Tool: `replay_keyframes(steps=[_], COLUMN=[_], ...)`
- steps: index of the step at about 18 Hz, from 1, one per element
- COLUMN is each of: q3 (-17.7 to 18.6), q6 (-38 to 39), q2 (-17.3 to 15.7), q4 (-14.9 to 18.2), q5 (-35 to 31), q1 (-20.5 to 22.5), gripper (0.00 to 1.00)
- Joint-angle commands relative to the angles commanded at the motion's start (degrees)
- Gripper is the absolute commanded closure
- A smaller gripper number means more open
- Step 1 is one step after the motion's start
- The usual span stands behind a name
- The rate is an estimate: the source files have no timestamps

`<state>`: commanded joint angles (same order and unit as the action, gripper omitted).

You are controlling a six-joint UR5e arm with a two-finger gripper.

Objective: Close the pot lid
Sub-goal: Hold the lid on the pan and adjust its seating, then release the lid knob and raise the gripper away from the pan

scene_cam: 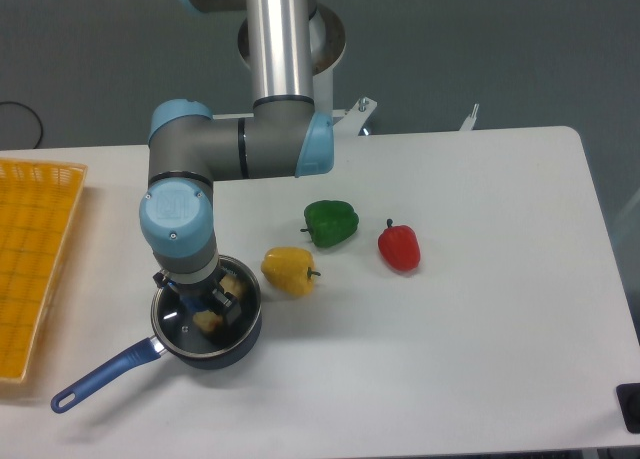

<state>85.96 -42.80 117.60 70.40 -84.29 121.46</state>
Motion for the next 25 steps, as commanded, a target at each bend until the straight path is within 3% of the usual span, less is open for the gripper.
replay_keyframes(steps=[7, 12, 17, 21, 25], q3=[-0.2, -0.2, -0.2, 0.1, 1.8], q6=[0.0, -0.5, -0.8, -0.9, -2.7], q2=[0.4, 0.3, -0.3, -3.2, -5.9], q4=[0.0, -0.7, -1.8, -1.7, -1.8], q5=[0.0, 0.0, 0.0, -0.3, -7.7], q1=[-0.3, -0.4, -0.3, 0.4, 3.7], gripper=[0.36, 0.01, 0.00, 0.00, 0.00])
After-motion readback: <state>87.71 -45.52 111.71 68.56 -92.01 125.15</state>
